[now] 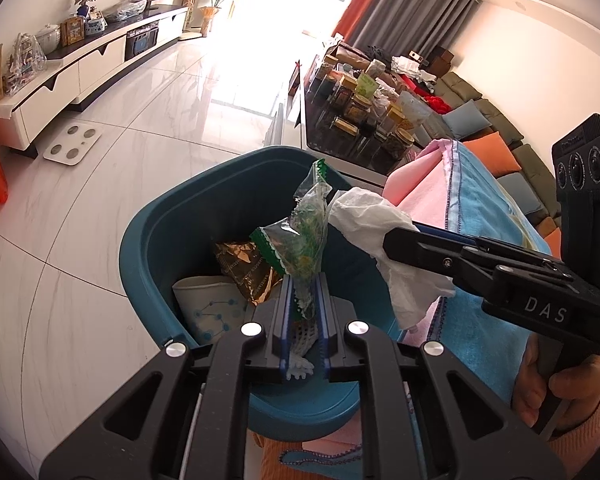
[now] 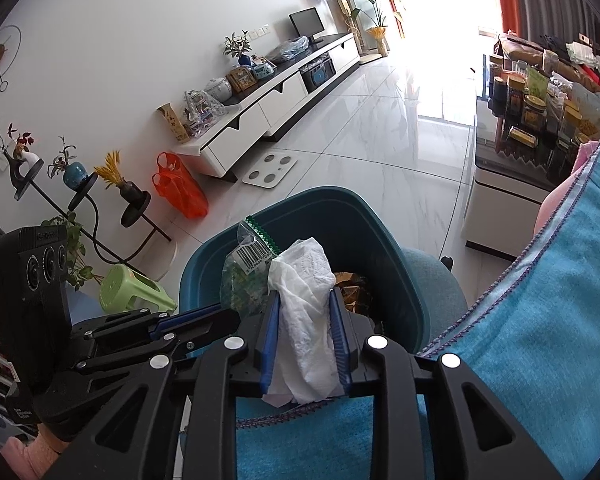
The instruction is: Collect trash
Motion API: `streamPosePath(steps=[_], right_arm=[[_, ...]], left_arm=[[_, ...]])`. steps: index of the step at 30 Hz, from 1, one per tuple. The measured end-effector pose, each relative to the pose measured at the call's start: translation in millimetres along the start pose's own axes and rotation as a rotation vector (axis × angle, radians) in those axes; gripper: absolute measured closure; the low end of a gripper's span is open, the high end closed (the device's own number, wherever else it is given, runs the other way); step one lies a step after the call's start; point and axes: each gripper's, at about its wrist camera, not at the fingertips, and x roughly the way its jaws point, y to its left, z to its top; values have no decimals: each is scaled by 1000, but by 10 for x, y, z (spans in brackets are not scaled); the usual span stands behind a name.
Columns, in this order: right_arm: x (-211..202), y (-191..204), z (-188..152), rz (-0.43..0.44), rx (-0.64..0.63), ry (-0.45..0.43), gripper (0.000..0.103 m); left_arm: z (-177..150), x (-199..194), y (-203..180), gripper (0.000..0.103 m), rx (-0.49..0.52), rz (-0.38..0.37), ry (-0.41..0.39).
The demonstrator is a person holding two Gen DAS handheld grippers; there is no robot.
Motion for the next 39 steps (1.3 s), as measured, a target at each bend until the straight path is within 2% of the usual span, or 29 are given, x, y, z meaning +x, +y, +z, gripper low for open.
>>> streamPosePath(steps=[10, 13, 17, 20, 24, 26, 29, 31, 35, 36, 39], right_arm=[[17, -69, 15, 4, 40, 6, 73], [-1, -108, 14, 4, 57, 1, 64], [0, -156, 20, 13, 75, -4, 64], [-20, -170, 14, 20, 78, -15, 63], [-92, -204, -14, 23, 81, -40, 61], [-154, -215, -52, 22, 79, -63, 53], [-321, -208, -137, 7, 67, -113, 47], [-428, -214, -193, -1, 58, -142, 39], [-740, -204, -382, -42, 23, -223, 26], [-814, -210, -421, -53, 15, -240, 24], [-1067, -238, -591, -101, -7, -307, 14]], left_arm=[[31, 158, 22, 90, 2, 4, 29], [27, 213, 31, 85, -5, 6, 35], [21, 229, 54, 83, -14, 10, 32], [29, 185, 74, 78, -12, 15, 19], [17, 59, 47, 64, 9, 26, -23], [2, -23, 44, 56, 19, 30, -46], [-37, -163, 12, 44, 39, 37, -83], [-71, -263, -34, 29, 65, 45, -110], [-161, -463, -207, 13, 130, 47, -167], [-186, -507, -254, 5, 141, 48, -182], [-286, -649, -427, 6, 173, 36, -236]])
